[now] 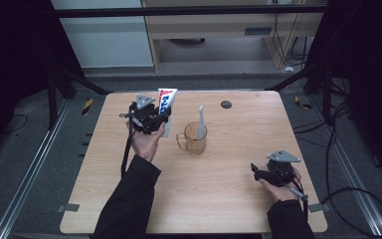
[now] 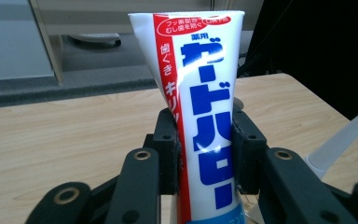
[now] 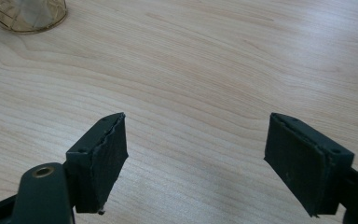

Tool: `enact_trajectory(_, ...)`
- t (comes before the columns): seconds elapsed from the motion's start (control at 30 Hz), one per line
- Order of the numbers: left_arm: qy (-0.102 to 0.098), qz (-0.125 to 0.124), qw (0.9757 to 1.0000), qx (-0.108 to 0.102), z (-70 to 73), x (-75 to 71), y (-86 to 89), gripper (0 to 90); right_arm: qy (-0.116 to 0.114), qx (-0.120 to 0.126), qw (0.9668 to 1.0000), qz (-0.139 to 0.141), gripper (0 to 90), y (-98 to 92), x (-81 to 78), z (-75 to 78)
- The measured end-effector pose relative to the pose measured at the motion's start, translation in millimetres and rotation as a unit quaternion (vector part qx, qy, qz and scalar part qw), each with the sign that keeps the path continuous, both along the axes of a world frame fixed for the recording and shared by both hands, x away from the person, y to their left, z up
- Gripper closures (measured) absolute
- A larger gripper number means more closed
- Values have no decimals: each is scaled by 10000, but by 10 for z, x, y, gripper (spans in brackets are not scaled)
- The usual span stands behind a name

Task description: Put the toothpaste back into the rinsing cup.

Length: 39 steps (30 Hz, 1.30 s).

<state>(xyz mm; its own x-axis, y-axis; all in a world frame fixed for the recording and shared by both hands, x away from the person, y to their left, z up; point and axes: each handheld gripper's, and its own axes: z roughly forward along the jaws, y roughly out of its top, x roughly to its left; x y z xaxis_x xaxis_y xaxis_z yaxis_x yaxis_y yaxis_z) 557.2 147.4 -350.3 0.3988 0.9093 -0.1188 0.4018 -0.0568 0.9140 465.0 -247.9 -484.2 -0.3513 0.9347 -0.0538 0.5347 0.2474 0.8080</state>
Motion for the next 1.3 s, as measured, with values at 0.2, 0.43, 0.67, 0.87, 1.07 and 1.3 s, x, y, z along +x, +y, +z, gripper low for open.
enact_trajectory(0.2, -177, 40, 9998, -101, 12, 42, -58, 674, -31, 1, 10000, -10, 197, 4, 0, 0)
enact_trajectory(0.43, -293, 50, 9992, -265, 18, 126, -158, 674, -62, 22, 10000, -6, 177, 1, 6, -4)
enact_trajectory(0.67, -465, -13, 9983, -347, 10, 191, -286, 674, -30, 57, 10000, -19, 161, 3, 8, -5)
enact_trajectory(0.87, -476, -142, 9982, -338, -41, 224, -445, 674, -49, 18, 10000, 22, 160, 7, 12, -11)
enact_trajectory(1.07, -566, -192, 9979, -256, -97, 266, -561, 674, -53, 37, 10000, 25, 160, 9, 8, -9)
enact_trajectory(1.3, -648, -214, 9974, -248, -163, 326, -636, 674, -58, -9, 10000, 26, 160, 10, 18, -21)
